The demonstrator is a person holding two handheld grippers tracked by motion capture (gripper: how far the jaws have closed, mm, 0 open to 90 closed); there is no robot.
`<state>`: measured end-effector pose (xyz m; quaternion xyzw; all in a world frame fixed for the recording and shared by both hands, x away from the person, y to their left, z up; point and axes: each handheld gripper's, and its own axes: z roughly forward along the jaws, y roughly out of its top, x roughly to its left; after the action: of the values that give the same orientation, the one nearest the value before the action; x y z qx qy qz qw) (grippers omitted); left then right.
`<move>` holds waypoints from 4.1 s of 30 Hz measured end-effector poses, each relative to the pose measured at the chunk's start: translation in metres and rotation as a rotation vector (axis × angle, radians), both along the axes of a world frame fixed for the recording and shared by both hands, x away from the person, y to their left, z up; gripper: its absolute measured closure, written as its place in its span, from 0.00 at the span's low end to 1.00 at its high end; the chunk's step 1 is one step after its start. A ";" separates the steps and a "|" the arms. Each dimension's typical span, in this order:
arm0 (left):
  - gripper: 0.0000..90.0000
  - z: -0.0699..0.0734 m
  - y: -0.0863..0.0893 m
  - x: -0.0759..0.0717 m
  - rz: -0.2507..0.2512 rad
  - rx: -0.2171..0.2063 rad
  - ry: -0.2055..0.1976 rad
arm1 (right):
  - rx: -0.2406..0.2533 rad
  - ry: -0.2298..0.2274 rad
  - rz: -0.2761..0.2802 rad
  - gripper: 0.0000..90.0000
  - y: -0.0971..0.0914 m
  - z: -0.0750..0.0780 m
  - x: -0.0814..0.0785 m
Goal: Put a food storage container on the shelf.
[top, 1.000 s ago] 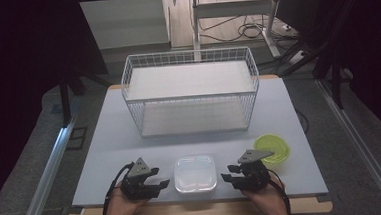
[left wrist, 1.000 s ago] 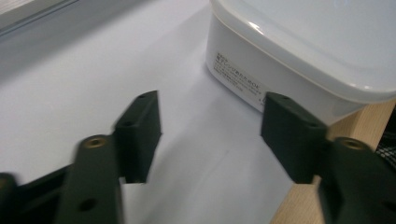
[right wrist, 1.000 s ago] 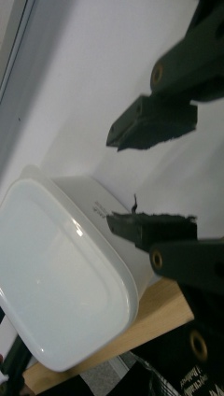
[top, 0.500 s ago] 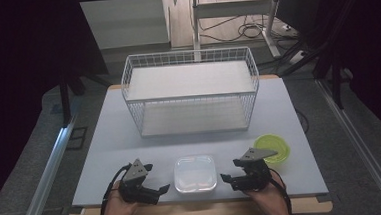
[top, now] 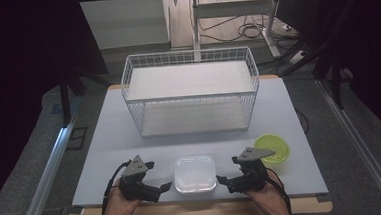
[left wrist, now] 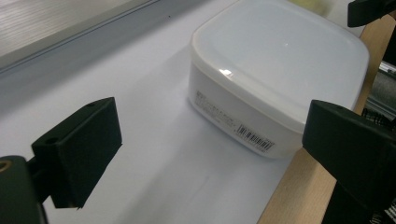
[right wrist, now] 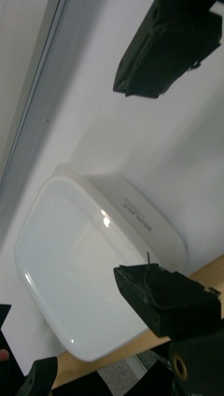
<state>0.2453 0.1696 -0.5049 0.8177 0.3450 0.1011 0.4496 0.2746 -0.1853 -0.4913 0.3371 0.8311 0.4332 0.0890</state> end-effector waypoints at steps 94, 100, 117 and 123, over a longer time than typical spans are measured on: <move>0.88 0.125 -0.003 0.051 0.145 -0.280 -0.007 | 0.280 0.020 -0.092 0.88 0.027 0.114 0.046; 0.88 0.137 -0.002 0.059 0.144 -0.289 -0.015 | 0.291 0.009 -0.089 0.88 0.027 0.127 0.054; 0.88 0.176 -0.002 0.095 0.152 -0.323 -0.052 | 0.309 -0.046 -0.091 0.88 0.027 0.172 0.088; 0.88 0.183 -0.001 0.110 0.156 -0.332 -0.047 | 0.311 -0.044 -0.098 0.88 0.029 0.181 0.103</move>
<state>0.3557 0.1688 -0.3219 0.7004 0.4087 0.0965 0.5771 0.3774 -0.1565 -0.3101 0.3776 0.7345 0.5588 0.0750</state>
